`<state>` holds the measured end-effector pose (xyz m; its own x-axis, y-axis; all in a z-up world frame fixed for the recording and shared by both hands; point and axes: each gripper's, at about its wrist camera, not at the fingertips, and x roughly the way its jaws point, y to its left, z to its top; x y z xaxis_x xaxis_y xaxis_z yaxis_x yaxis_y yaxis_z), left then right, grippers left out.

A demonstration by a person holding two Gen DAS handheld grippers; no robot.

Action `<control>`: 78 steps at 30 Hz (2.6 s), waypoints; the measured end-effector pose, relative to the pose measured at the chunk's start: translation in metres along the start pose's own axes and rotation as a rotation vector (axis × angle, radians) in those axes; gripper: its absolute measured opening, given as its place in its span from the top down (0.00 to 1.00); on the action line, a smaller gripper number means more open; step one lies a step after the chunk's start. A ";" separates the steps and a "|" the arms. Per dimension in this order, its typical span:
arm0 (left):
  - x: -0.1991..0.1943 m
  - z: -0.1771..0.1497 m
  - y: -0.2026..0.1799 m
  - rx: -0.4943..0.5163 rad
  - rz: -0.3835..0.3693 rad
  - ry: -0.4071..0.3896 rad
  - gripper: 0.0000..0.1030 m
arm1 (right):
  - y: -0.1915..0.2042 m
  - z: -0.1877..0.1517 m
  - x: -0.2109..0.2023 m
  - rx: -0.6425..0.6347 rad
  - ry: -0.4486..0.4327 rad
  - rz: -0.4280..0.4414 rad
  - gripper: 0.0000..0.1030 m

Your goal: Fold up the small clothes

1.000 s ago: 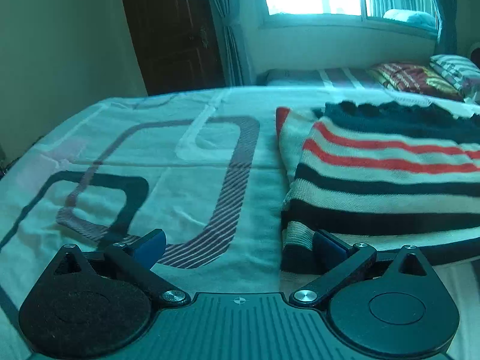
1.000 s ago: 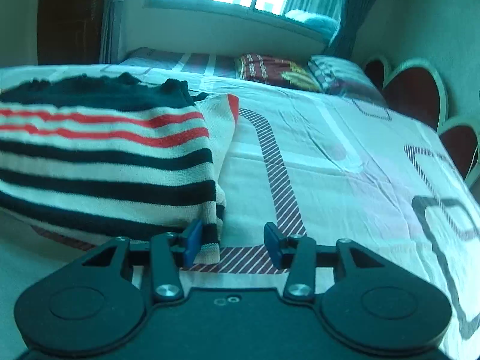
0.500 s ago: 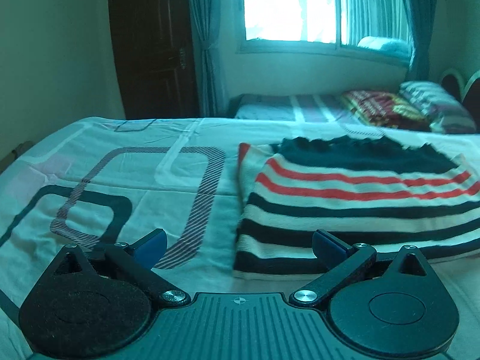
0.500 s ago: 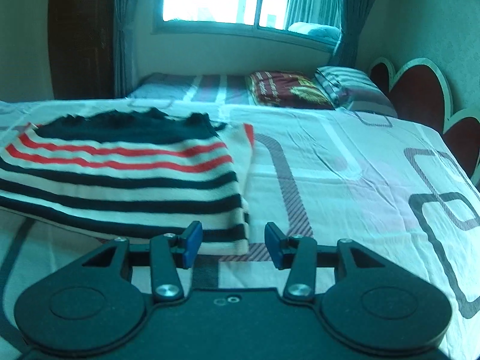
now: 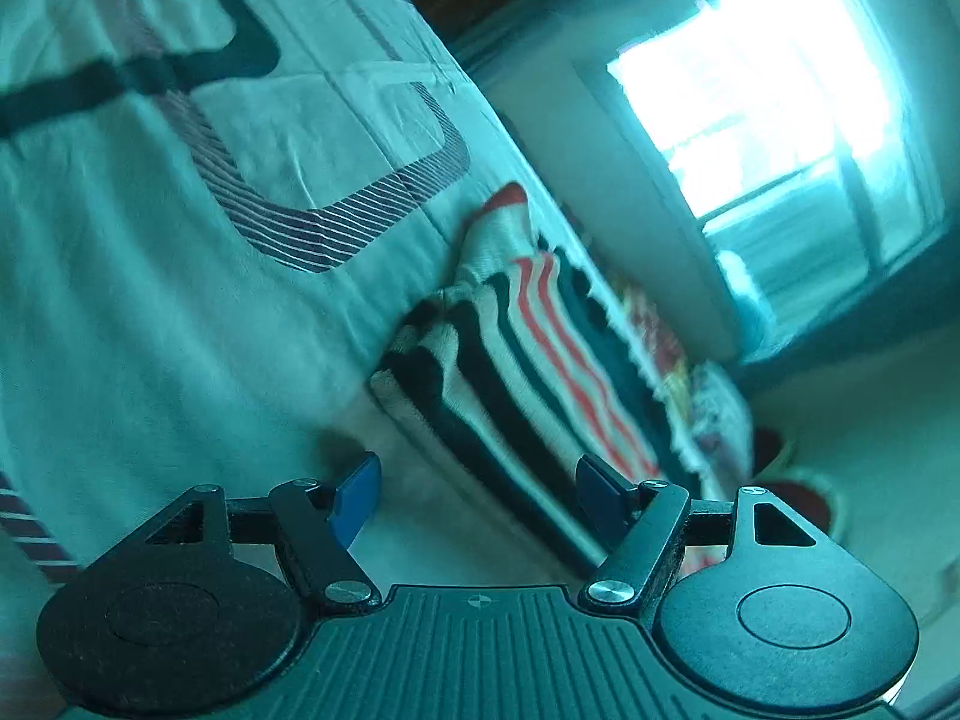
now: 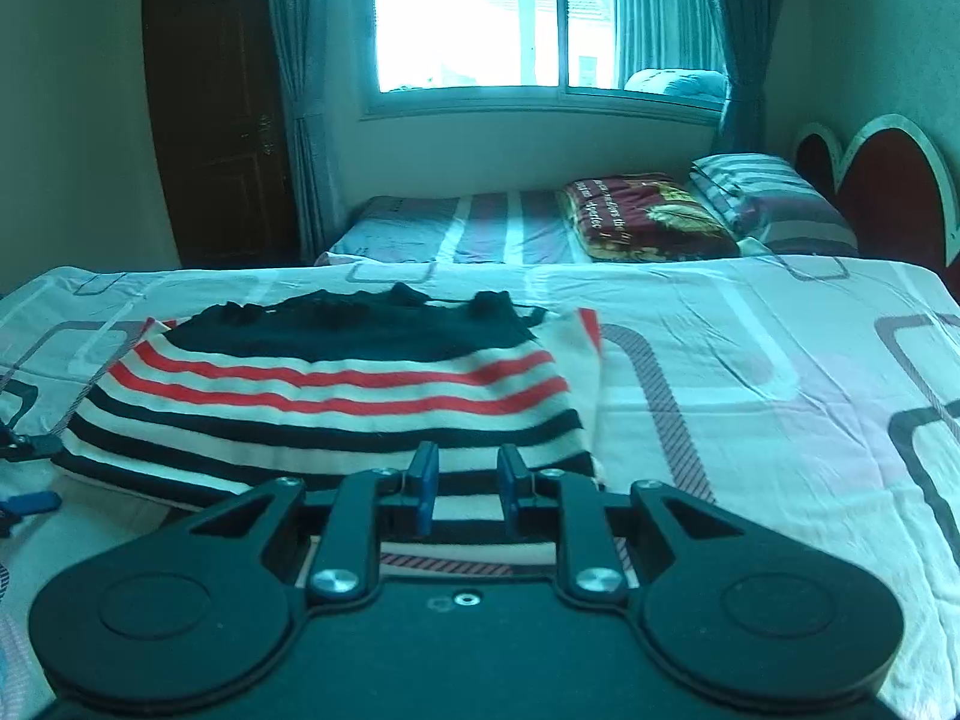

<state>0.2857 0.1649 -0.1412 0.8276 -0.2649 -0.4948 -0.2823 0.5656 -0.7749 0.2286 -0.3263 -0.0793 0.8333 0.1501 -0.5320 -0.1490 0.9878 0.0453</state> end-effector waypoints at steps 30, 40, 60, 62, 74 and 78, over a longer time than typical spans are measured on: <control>0.064 0.033 -0.020 -0.067 -0.211 -0.060 0.81 | 0.060 0.021 0.150 0.040 0.128 0.350 0.97; 0.076 0.040 -0.017 -0.032 -0.172 -0.039 0.81 | 0.052 0.005 0.163 0.068 0.137 0.342 1.00; 0.175 -0.170 -0.292 1.038 -0.089 0.355 0.44 | -0.157 -0.022 0.041 0.709 -0.079 0.137 0.73; 0.146 -0.173 -0.301 1.046 -0.157 0.386 0.27 | -0.171 -0.026 0.024 0.716 -0.091 0.145 0.50; 0.110 -0.011 -0.200 0.772 0.014 0.208 0.27 | -0.130 -0.029 0.086 0.823 0.184 0.539 0.30; 0.118 -0.025 -0.195 0.754 0.026 0.237 0.27 | -0.129 -0.029 0.113 0.851 0.251 0.533 0.30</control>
<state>0.4266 0.0034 -0.0582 0.6759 -0.3560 -0.6453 0.1755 0.9281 -0.3283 0.3271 -0.4375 -0.1697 0.6197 0.6603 -0.4243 0.0409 0.5127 0.8576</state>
